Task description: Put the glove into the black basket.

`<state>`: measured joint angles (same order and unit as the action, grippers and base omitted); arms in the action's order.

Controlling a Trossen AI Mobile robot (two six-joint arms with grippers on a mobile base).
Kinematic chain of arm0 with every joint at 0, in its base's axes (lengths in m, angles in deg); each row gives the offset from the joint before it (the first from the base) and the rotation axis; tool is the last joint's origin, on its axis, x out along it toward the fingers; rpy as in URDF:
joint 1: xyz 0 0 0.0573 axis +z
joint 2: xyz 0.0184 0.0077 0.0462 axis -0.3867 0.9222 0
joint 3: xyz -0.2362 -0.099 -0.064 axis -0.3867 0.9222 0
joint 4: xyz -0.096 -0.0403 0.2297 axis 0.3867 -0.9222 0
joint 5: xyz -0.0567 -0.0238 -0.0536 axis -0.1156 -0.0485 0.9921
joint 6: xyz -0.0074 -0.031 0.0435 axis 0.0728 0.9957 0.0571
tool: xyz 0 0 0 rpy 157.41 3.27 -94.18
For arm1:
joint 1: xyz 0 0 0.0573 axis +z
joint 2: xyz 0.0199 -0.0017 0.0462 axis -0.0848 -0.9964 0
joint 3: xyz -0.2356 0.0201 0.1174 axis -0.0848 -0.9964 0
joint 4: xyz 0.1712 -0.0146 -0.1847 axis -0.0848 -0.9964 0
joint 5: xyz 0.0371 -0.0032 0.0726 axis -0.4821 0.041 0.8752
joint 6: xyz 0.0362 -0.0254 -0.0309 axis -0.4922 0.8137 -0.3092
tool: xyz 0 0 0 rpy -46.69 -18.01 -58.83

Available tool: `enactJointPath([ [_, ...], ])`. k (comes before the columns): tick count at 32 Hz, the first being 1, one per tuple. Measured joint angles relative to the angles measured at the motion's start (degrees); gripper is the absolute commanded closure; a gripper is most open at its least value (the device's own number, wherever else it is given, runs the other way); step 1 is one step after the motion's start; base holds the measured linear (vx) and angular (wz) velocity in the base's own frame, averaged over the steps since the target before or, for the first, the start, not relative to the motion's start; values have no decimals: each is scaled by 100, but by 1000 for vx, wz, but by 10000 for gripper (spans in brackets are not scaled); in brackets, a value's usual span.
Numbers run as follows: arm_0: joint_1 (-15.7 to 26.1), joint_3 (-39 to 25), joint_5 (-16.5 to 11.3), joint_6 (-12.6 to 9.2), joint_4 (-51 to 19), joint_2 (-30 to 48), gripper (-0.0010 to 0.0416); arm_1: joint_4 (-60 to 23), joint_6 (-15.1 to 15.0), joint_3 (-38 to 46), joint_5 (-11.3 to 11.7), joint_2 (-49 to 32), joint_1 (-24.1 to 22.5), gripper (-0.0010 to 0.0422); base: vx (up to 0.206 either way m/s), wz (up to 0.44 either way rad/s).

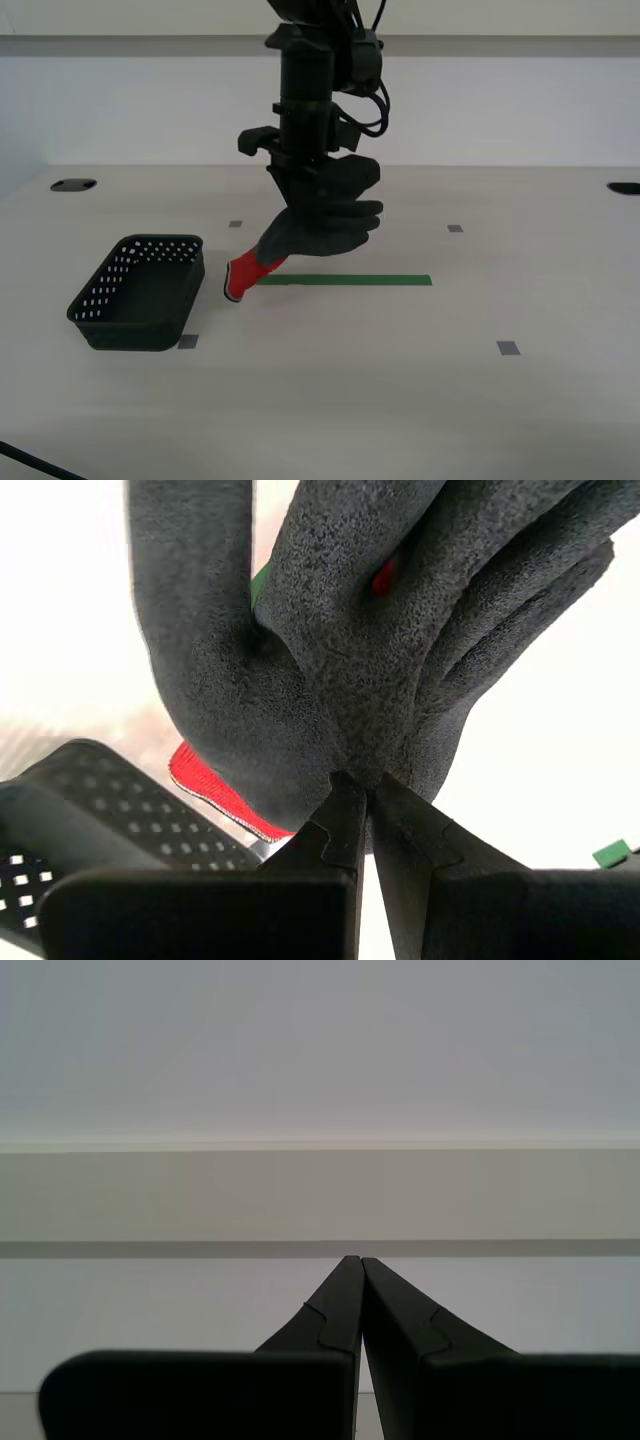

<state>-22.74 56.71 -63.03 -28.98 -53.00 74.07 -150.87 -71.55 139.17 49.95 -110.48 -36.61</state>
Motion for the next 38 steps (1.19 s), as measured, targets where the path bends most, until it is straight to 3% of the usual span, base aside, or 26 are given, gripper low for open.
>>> enactJointPath([
  [4, -7, 0, -2, 0, -4, 0, 405, -50, -70, -236, 2, 382, 114, 414, 0, 0],
  [9, 0, 0, -2, 0, -2, 0, 405, 177, -92, -1169, -35, 1204, 496, 414, 0, 0],
  [11, 0, 0, -2, 0, 0, 0, 405, 409, -96, -1878, 66, 1764, 809, 413, 0, 0],
  [15, 0, 0, -4, 0, -11, 0, 405, 776, -46, -2907, -46, 2581, 1311, 413, 0, 0],
  [21, 0, 0, -2, 0, -11, 0, 405, 1237, -7, -4177, 2, 3423, 2297, 413, 0, 0],
  [26, -7, 0, -2, 0, -15, -2, 405, 1910, -31, -4677, -15, 3383, 2800, 413, 0, 0],
  [31, -2, 0, -2, 0, -13, 0, 405, 2380, 20, -4686, -20, 3014, 2815, 413, 0, 0],
  [38, 0, 0, -2, 0, -35, 0, 405, 2973, 24, -4684, -20, 1482, 2844, 412, 0, 0],
])
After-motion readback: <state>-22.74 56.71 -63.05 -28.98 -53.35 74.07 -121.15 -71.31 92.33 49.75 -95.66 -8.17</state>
